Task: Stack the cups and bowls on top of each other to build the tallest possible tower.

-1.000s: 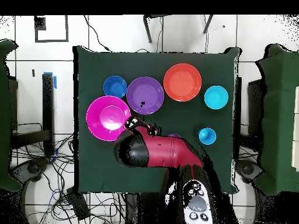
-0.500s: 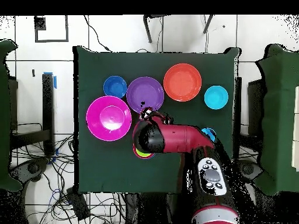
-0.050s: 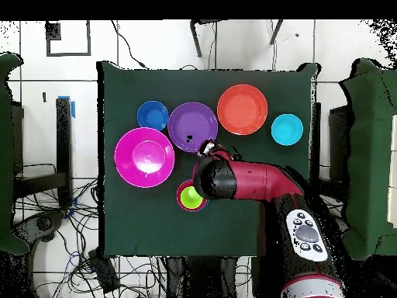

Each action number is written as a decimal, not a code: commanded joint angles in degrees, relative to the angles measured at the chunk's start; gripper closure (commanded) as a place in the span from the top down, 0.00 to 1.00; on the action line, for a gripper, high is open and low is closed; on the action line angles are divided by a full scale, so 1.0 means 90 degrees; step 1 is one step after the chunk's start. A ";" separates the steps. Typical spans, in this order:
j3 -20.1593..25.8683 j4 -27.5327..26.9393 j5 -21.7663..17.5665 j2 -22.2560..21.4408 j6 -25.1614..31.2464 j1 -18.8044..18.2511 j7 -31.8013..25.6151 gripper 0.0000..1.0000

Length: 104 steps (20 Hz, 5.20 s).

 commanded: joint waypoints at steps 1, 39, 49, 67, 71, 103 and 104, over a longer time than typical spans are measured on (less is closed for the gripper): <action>0.1010 -0.0519 -0.0297 -0.0115 0.0983 -0.0047 -0.1032 1.00; 0.2080 -0.1828 -0.0845 0.0410 0.2334 -0.0921 -0.1989 1.00; 0.2601 -0.1595 -0.0679 -0.0542 0.3718 -0.1504 -0.2488 1.00; 0.3117 -0.2723 -0.1552 0.1005 0.2811 -0.1751 -0.3019 1.00; 0.3221 -0.2829 -0.1677 0.1181 0.2710 -0.1851 -0.3170 1.00; 0.3786 -0.2828 -0.2172 0.1532 0.2568 -0.2824 -0.3905 1.00; 0.3778 -0.2827 -0.2198 0.1588 0.2483 -0.2822 -0.3887 1.00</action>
